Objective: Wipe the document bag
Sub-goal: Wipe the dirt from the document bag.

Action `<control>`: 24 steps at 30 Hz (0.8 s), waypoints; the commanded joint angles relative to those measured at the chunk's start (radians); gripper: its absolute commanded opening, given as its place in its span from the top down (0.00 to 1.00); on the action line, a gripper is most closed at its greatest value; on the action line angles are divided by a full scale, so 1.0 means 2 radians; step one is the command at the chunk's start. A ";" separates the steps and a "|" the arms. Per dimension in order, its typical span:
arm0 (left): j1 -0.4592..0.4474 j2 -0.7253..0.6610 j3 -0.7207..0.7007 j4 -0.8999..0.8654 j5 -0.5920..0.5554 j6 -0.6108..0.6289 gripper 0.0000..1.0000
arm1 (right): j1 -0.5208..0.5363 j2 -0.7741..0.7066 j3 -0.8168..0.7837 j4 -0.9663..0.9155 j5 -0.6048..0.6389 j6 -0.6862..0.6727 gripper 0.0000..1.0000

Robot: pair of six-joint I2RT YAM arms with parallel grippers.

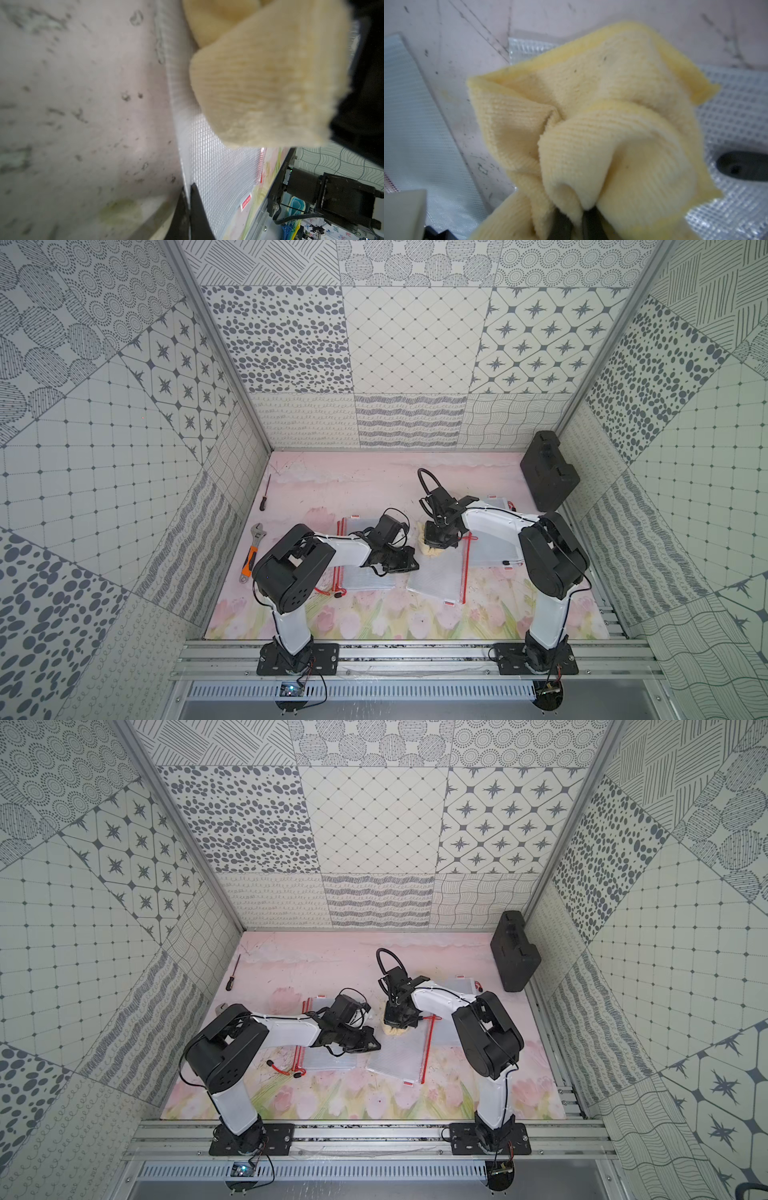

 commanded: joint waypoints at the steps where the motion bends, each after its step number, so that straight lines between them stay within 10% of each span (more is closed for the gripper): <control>1: 0.008 0.021 -0.009 -0.130 -0.115 0.003 1.00 | -0.040 -0.013 -0.051 0.001 0.019 0.000 1.00; 10: 0.011 0.018 -0.025 -0.120 -0.114 -0.005 1.00 | -0.132 0.006 -0.016 -0.028 0.045 -0.050 1.00; 19: 0.011 0.017 -0.029 -0.123 -0.122 -0.012 1.00 | -0.005 0.059 0.089 -0.033 0.002 -0.017 1.00; 24: 0.012 0.015 -0.029 -0.126 -0.126 -0.010 1.00 | -0.023 0.054 0.047 -0.016 0.000 -0.014 1.00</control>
